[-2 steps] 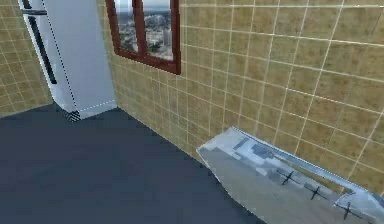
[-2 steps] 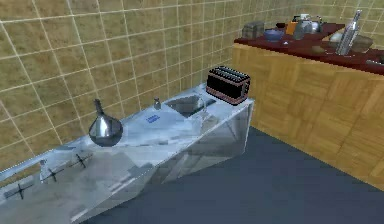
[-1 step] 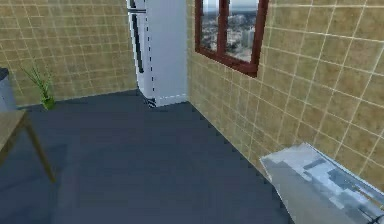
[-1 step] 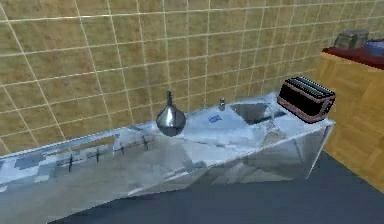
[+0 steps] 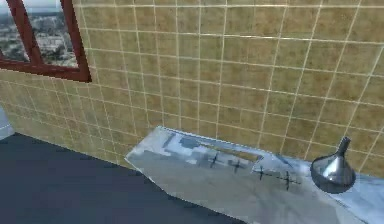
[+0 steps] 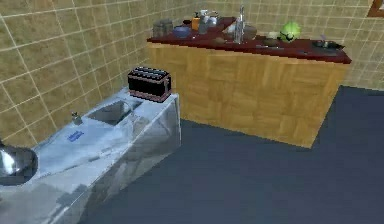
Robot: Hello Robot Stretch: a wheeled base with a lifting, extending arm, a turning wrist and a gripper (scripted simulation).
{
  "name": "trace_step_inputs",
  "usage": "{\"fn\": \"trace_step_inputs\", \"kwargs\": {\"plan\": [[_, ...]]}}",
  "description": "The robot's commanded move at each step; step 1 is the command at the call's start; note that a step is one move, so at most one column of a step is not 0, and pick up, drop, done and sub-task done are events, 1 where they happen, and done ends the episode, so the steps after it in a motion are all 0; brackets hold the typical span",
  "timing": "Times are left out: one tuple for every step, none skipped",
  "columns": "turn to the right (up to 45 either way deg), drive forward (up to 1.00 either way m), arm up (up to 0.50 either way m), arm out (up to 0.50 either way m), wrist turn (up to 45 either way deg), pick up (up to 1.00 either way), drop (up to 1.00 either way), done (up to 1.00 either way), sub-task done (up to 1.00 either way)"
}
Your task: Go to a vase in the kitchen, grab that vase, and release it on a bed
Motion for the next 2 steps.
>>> {"fn": "trace_step_inputs", "kwargs": {"plan": [[45.0,0.0,0.0,0.0,0.0,0.0,0.0,0.0,0.0],[0.0,0.4,0.0,0.0,0.0,0.0,0.0,0.0,0.0]]}}
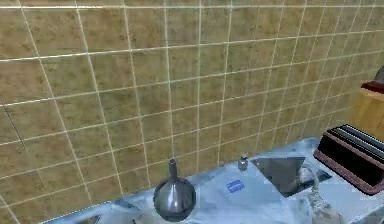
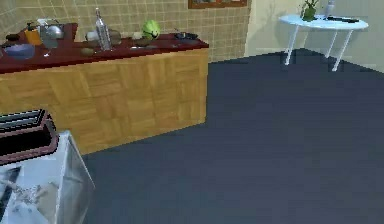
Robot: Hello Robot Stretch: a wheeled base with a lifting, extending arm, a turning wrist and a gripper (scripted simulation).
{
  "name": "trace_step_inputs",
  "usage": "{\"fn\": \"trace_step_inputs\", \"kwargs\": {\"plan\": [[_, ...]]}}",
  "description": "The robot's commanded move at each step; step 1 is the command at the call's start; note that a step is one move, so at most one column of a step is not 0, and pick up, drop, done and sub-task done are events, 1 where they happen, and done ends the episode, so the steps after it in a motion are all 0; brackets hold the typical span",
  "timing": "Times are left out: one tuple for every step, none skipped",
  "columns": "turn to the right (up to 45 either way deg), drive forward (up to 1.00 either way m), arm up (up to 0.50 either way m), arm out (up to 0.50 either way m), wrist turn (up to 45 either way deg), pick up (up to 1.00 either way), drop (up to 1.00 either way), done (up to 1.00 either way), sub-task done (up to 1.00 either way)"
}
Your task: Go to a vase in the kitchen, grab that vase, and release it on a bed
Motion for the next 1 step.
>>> {"fn": "trace_step_inputs", "kwargs": {"plan": [[-45.0,0.0,0.0,0.0,0.0,0.0,0.0,0.0,0.0]]}}
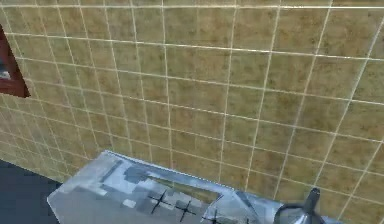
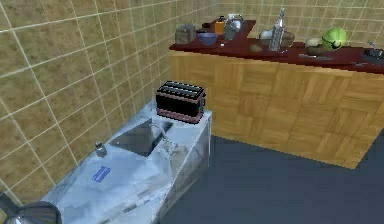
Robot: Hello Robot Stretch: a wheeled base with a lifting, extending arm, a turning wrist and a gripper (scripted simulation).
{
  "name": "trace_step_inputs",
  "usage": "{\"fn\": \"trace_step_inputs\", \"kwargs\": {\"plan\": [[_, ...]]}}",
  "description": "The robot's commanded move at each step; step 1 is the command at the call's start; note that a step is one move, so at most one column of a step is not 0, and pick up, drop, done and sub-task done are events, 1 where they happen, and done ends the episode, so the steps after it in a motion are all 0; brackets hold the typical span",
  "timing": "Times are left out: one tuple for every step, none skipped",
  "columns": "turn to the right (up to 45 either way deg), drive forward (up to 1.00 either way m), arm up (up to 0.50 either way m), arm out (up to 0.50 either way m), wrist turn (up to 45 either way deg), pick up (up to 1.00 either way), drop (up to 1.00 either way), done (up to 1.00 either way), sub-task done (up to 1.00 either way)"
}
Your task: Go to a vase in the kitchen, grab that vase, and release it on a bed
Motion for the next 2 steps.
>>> {"fn": "trace_step_inputs", "kwargs": {"plan": [[-45.0,0.0,0.0,0.0,0.0,0.0,0.0,0.0,0.0],[0.0,0.0,0.5,0.0,0.0,0.0,0.0,0.0,0.0]]}}
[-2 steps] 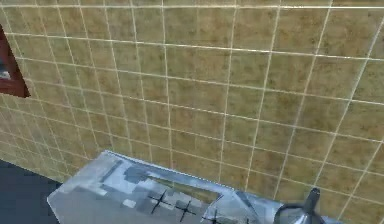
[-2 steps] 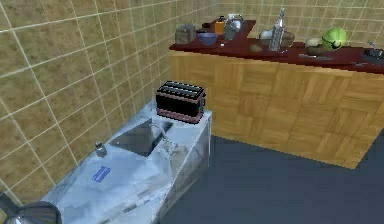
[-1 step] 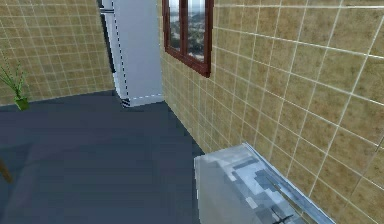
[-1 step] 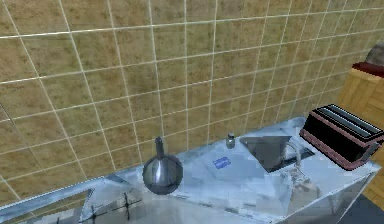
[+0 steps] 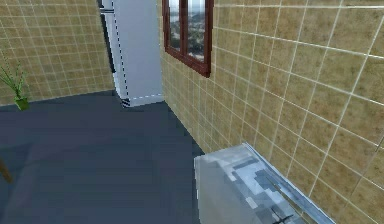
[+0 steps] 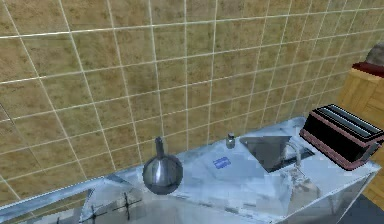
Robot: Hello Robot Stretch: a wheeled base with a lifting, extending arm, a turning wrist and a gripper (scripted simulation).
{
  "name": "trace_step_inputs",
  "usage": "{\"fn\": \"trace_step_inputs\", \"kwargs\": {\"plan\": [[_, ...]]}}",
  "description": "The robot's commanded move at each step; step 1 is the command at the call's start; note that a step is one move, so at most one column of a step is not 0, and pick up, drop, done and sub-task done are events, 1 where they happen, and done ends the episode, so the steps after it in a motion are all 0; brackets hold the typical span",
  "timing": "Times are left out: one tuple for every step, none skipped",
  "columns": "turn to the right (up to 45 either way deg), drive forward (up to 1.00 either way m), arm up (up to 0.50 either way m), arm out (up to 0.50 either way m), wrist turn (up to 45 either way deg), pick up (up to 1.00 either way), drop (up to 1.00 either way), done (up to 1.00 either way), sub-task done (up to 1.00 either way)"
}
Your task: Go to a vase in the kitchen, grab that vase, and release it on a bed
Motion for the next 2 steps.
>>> {"fn": "trace_step_inputs", "kwargs": {"plan": [[0.0,0.0,0.28,0.0,0.0,0.0,0.0,0.0,0.0],[0.0,0.0,0.0,0.24,0.0,0.0,0.0,0.0,0.0]]}}
